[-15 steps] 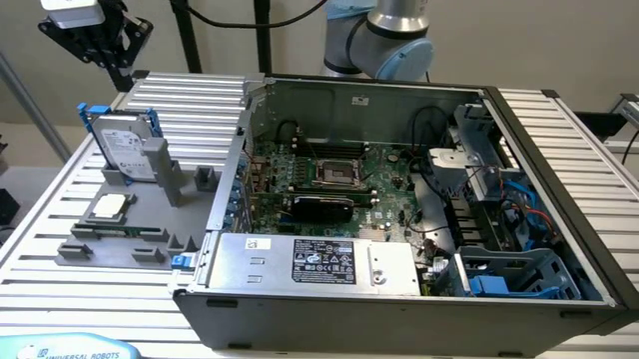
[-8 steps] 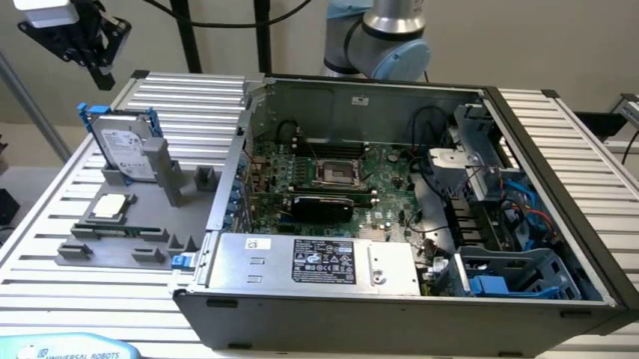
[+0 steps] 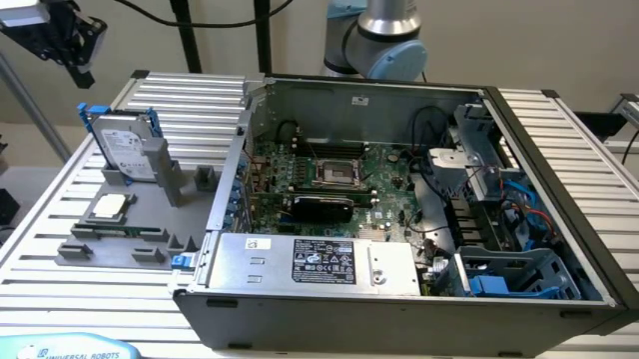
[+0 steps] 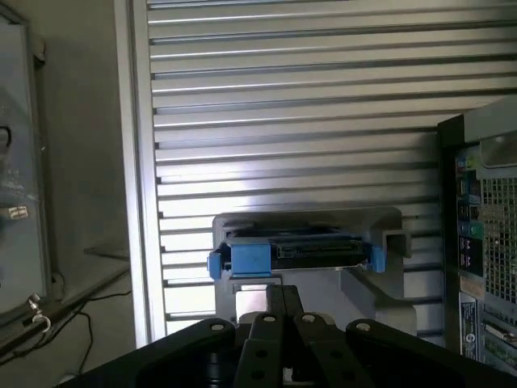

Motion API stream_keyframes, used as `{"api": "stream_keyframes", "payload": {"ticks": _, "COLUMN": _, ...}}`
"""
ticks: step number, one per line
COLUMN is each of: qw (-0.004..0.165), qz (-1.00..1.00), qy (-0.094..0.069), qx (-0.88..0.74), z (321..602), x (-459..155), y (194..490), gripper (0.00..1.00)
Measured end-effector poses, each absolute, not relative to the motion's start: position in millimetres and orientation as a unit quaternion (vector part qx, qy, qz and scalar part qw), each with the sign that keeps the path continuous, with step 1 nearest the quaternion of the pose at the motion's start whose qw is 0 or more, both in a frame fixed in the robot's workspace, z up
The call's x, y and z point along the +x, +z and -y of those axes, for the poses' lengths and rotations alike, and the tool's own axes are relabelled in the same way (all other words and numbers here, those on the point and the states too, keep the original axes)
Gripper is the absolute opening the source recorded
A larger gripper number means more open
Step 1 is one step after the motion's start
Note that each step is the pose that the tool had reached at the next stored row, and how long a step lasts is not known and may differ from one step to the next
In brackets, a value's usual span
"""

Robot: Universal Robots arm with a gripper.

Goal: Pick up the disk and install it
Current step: 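Reach for the disk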

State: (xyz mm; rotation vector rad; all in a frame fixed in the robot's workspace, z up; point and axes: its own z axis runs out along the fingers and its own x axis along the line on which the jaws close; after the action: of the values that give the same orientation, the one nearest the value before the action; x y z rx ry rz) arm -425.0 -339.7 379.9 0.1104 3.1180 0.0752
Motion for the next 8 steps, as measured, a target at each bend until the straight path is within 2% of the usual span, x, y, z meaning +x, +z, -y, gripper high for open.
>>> {"api": "stream_keyframes", "payload": {"ticks": 8, "qw": 0.008, "qz": -0.999, "qy": 0.024, "qx": 0.035, "z": 312.9, "x": -436.3, "y": 377.8, "gripper": 0.11}}
